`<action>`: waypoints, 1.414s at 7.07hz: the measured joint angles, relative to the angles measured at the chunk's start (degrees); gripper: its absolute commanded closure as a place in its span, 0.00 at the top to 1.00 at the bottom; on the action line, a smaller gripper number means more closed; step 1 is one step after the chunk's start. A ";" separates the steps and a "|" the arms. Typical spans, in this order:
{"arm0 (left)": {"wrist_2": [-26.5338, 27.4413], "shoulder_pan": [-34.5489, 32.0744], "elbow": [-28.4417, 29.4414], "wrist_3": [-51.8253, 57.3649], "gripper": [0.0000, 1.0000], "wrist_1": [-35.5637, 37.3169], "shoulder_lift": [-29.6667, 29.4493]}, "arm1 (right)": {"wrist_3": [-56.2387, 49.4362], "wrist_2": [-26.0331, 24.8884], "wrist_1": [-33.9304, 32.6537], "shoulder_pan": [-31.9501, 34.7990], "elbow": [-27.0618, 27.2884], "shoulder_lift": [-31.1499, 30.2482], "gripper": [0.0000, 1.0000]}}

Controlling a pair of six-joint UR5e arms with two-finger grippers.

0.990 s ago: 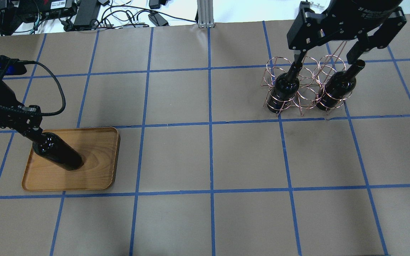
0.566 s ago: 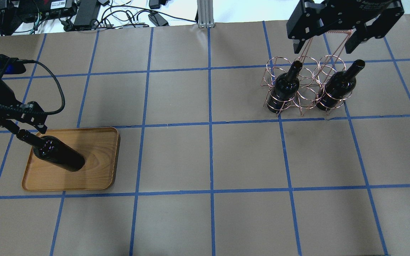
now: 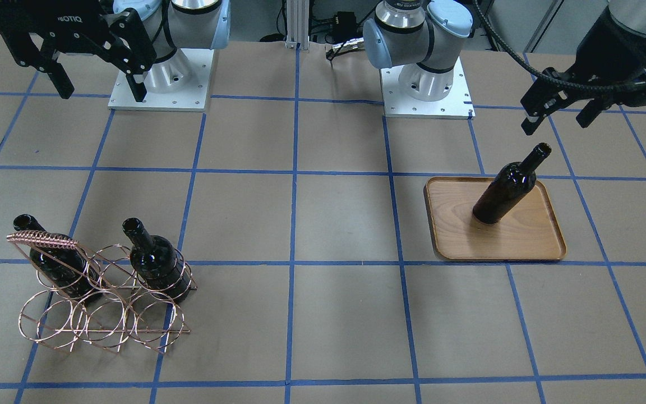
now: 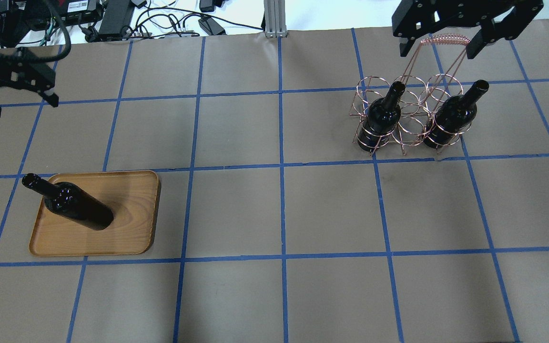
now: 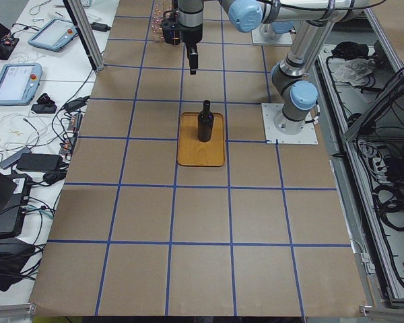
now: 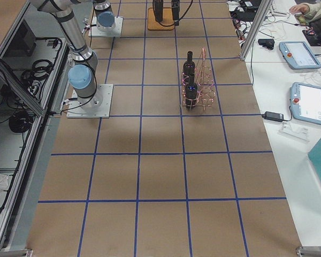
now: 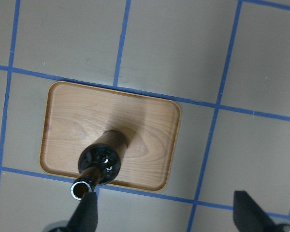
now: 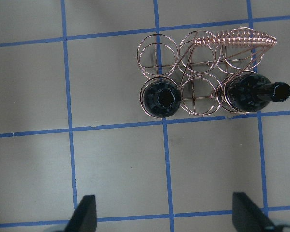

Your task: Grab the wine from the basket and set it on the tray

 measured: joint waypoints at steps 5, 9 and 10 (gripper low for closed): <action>0.84 -16.99 6.12 -18.43 1.00 5.83 -7.60 | -0.37 0.01 -0.70 0.05 1.26 -0.27 1.00; 0.74 -18.09 5.97 -15.48 1.00 6.84 -8.18 | -0.34 0.28 -0.64 0.03 1.38 -0.21 1.00; 0.74 -18.18 5.90 -15.34 1.00 6.83 -8.14 | -0.34 0.21 -0.57 0.00 1.38 -0.24 1.00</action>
